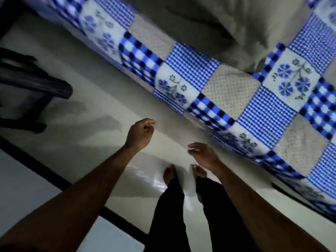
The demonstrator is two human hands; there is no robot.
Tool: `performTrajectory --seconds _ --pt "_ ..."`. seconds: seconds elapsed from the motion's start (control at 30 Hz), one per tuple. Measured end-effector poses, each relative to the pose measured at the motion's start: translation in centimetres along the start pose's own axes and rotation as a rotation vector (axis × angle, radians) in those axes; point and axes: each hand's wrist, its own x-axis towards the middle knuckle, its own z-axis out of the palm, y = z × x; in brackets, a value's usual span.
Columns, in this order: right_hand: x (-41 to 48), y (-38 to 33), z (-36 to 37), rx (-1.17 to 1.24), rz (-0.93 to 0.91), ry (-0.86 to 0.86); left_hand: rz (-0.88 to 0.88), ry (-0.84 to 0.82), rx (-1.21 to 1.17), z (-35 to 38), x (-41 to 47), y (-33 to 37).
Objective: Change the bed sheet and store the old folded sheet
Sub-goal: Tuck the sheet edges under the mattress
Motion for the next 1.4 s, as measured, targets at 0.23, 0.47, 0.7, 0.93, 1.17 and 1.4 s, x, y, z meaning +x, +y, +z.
performTrajectory --seconds 0.23,0.47,0.7,0.93,1.17,1.4 --pt "6.0 -23.4 4.2 0.017 -0.280 -0.076 -0.011 0.248 -0.081 -14.3 5.1 -2.6" --pt "13.6 -42.0 6.5 0.053 -0.386 -0.145 -0.086 0.344 -0.083 -27.1 16.9 -2.3" --pt "17.7 -55.8 9.6 0.089 -0.406 -0.245 -0.136 0.348 0.039 -41.4 26.0 -4.3" --pt "21.0 -66.8 14.2 -0.014 -0.553 -0.180 -0.111 0.302 0.314 -56.4 35.2 -7.5" --pt "27.2 -82.3 20.1 0.096 -0.595 -0.210 0.114 0.299 0.588 -73.1 49.0 -11.8" --pt "31.0 -94.4 25.0 -0.014 -0.693 -0.038 0.517 -0.001 1.051 -82.0 56.8 -12.8"
